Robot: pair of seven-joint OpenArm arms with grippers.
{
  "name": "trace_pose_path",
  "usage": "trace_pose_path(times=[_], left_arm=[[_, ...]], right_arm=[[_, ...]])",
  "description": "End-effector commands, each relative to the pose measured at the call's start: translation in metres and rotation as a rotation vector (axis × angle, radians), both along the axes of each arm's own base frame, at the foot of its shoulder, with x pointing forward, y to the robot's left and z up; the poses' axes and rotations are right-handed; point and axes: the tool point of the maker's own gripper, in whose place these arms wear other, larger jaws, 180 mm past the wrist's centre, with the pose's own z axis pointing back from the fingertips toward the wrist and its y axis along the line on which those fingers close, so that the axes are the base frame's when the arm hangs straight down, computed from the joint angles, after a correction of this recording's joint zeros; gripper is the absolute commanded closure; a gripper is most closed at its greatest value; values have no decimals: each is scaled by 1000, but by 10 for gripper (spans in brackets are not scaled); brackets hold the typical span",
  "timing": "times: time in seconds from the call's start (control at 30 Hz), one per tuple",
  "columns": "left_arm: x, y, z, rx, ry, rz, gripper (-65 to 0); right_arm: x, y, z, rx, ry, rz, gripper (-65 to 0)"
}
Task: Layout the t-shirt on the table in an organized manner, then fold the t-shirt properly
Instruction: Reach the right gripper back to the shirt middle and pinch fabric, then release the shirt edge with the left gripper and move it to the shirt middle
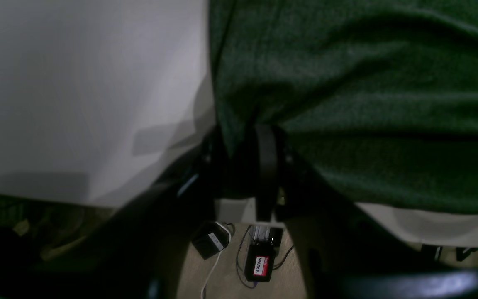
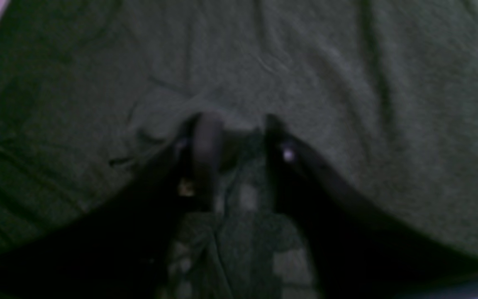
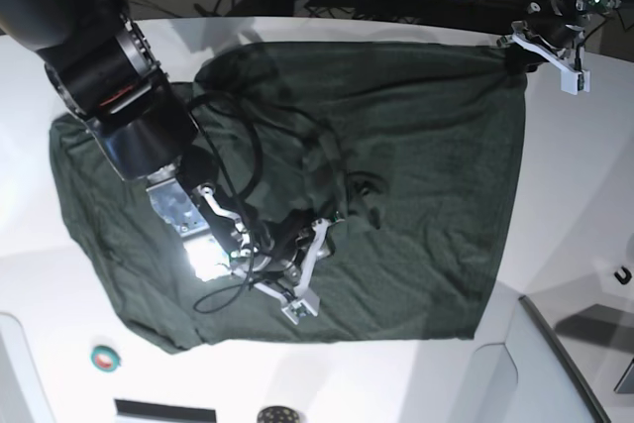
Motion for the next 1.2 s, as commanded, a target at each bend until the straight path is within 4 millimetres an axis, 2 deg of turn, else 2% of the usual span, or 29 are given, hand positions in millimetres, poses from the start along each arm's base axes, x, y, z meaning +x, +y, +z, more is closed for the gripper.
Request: trace_pose_path(times=[0.0, 0.17, 0.3, 0.37, 0.5, 0.63, 0.83, 0.87, 1.0, 1.03, 1.1, 1.17], left_arm=[[1, 6, 4, 17, -5, -5, -137], [1, 6, 4, 17, -5, -5, -137], [1, 6, 4, 17, -5, -5, -137], [1, 6, 4, 17, -5, -5, -137], [1, 6, 4, 17, -5, -5, -137], [1, 6, 4, 17, -5, -5, -137], [0, 6, 4, 17, -2, -5, -137], [0, 6, 4, 17, -2, -5, -137], [0, 7, 5, 19, -5, -1, -148], [1, 8, 6, 22, -7, -2, -150], [3, 19, 17, 51, -33, 19, -151], [5, 33, 29, 82, -62, 50, -196]], right_arm=[[12, 11, 24, 32, -49, 16, -320], [-17, 4, 32, 42, -85, 63, -321], [-31, 17, 37, 77, -96, 83, -321], [-36, 27, 33, 71, -88, 109, -321], [-32, 42, 22, 43, -87, 103, -321], [-22, 42, 4, 3, -69, 55, -321], [-22, 32, -20, -31, -26, 22, -312], [-22, 32, -21, -32, -23, 22, -308], [-25, 31, -23, -33, -14, 20, -182], [-27, 32, -24, -31, -12, 22, -167], [-28, 34, -23, -23, -13, 21, -189], [-27, 38, -17, -10, -26, 24, -225]])
